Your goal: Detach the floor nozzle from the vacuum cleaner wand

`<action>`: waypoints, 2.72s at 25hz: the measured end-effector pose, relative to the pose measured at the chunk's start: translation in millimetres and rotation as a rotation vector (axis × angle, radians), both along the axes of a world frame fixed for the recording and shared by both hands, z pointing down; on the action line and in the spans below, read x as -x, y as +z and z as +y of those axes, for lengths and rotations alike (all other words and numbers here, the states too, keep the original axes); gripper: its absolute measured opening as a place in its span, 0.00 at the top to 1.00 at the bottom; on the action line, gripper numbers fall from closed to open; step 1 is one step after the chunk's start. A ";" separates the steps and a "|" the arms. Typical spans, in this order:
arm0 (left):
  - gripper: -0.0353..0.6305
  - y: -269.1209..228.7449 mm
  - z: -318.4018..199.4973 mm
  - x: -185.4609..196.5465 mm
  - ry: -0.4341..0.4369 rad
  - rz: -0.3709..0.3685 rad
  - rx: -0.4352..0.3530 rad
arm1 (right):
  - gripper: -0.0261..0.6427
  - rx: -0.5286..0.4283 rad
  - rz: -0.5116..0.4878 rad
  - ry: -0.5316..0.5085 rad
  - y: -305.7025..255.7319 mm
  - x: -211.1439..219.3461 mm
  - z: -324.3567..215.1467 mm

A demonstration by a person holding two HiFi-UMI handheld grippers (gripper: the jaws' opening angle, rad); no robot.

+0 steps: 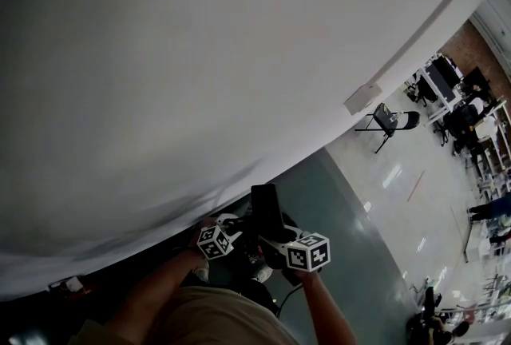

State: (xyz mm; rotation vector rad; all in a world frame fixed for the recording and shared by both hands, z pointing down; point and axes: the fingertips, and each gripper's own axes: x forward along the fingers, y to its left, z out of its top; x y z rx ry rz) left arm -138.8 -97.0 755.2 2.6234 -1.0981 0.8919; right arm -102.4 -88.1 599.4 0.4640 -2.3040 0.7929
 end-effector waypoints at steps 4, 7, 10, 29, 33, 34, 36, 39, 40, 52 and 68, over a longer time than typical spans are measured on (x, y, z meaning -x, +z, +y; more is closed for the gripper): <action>0.71 -1.5 1.7 -2.1 0.039 -0.025 -0.002 | 0.61 -0.122 0.068 0.010 -5.0 6.5 22.5; 0.71 -1.4 4.8 -0.2 0.046 -0.022 -0.007 | 0.61 -0.094 0.061 -0.024 -4.5 7.1 19.1; 0.71 0.7 7.5 -0.9 0.071 -0.032 -0.012 | 0.61 0.043 -0.008 -0.008 -1.4 0.6 4.0; 0.71 2.0 -2.1 6.6 0.057 -0.038 -0.008 | 0.64 0.077 -0.142 0.102 -11.0 -1.2 -4.1; 0.71 2.9 -1.3 6.1 0.076 -0.047 -0.010 | 0.64 -0.097 -0.030 0.026 -15.3 8.7 17.6; 0.71 2.6 -0.4 6.1 0.071 -0.043 -0.010 | 0.64 -0.145 0.002 -0.008 -15.9 11.7 23.2; 0.71 2.1 1.3 7.3 0.062 -0.038 -0.010 | 0.64 -0.125 -0.013 -0.006 -15.0 11.9 21.0; 0.71 2.6 4.3 9.7 0.074 -0.045 -0.009 | 0.64 0.086 -0.141 0.123 -10.2 1.5 1.9; 0.71 3.0 5.2 9.3 0.083 -0.050 -0.008 | 0.64 0.121 -0.163 0.150 -9.5 -1.0 -0.2; 0.71 5.6 9.9 11.4 0.088 -0.084 -0.014 | 0.64 0.053 -0.141 0.131 -12.4 1.0 11.2; 0.71 16.8 8.4 79.0 -0.141 -0.096 0.054 | 0.64 -0.087 -0.222 0.169 -61.0 -23.8 13.5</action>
